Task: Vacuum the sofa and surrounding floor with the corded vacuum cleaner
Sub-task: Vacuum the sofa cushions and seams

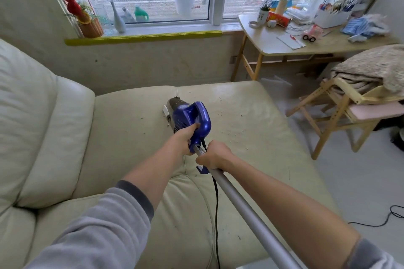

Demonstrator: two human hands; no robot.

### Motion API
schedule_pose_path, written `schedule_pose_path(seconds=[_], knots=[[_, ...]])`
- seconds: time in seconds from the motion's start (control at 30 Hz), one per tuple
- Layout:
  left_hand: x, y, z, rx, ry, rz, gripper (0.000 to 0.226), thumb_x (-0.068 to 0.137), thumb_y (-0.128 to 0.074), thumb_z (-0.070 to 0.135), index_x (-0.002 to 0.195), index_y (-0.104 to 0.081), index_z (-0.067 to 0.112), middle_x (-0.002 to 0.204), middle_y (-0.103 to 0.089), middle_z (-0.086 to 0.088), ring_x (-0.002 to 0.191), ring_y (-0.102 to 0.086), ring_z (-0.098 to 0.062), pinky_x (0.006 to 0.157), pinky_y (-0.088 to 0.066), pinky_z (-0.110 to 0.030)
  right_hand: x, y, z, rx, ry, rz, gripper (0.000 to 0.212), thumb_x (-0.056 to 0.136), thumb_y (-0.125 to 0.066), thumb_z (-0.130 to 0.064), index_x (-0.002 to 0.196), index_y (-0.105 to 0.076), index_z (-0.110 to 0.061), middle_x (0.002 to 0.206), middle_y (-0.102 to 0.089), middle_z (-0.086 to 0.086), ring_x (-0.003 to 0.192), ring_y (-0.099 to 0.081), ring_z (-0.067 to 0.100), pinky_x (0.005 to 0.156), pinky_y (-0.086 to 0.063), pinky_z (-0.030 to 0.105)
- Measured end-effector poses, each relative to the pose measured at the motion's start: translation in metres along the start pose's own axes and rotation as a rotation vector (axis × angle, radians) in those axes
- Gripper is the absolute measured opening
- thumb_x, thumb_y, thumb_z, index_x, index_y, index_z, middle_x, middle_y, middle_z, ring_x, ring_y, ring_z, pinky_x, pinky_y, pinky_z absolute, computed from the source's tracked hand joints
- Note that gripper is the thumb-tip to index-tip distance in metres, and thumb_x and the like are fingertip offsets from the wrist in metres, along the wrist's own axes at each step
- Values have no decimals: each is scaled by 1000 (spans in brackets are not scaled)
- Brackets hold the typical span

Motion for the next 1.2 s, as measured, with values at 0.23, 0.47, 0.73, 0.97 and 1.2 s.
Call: schedule_pose_path(seconds=[0.23, 0.47, 0.73, 0.97, 1.2], knots=[[-8, 27, -16, -64, 5, 59, 51, 82, -71, 37, 121, -56, 9, 105, -65, -11, 88, -60, -25, 85, -50, -37, -11, -20, -10, -56, 48, -44, 17, 81, -61, -17, 74, -45, -16, 69, -54, 2, 55, -52, 14, 46, -43, 23], [-14, 40, -20, -109, -16, 51, 47, 83, -70, 37, 119, -57, 9, 101, -64, -10, 90, -59, -25, 93, -49, -39, -16, -28, -21, -99, 75, -35, 17, 80, -61, -18, 74, -45, -16, 68, -54, 1, 57, -53, 14, 49, -44, 23], [-15, 50, -18, -102, -6, 44, 39, 82, -70, 35, 109, -57, 9, 104, -65, -11, 93, -59, -25, 94, -49, -39, -19, -32, -28, -105, 85, -26, 16, 79, -62, -17, 73, -46, -16, 67, -53, 1, 55, -51, 14, 45, -40, 22], [-29, 75, -9, -70, -21, 80, 37, 82, -70, 33, 106, -56, 9, 98, -63, -10, 83, -59, -23, 82, -50, -36, -24, -41, -48, -66, 117, -51, 17, 81, -63, -19, 74, -48, -16, 68, -54, 1, 56, -52, 13, 46, -41, 22], [-42, 162, -16, -196, -45, 224, 47, 84, -69, 34, 119, -51, 8, 105, -63, -14, 102, -61, -29, 93, -51, -40, -27, -87, -104, -112, 230, -169, 15, 82, -65, -20, 79, -50, -15, 71, -55, 1, 60, -54, 14, 49, -43, 23]])
Point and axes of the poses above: each hand's wrist, its own x-axis towards the middle knuckle, its own y-axis out of the back of the hand, z = x × y, the point moved 6 cm from there along x, towards the middle knuckle
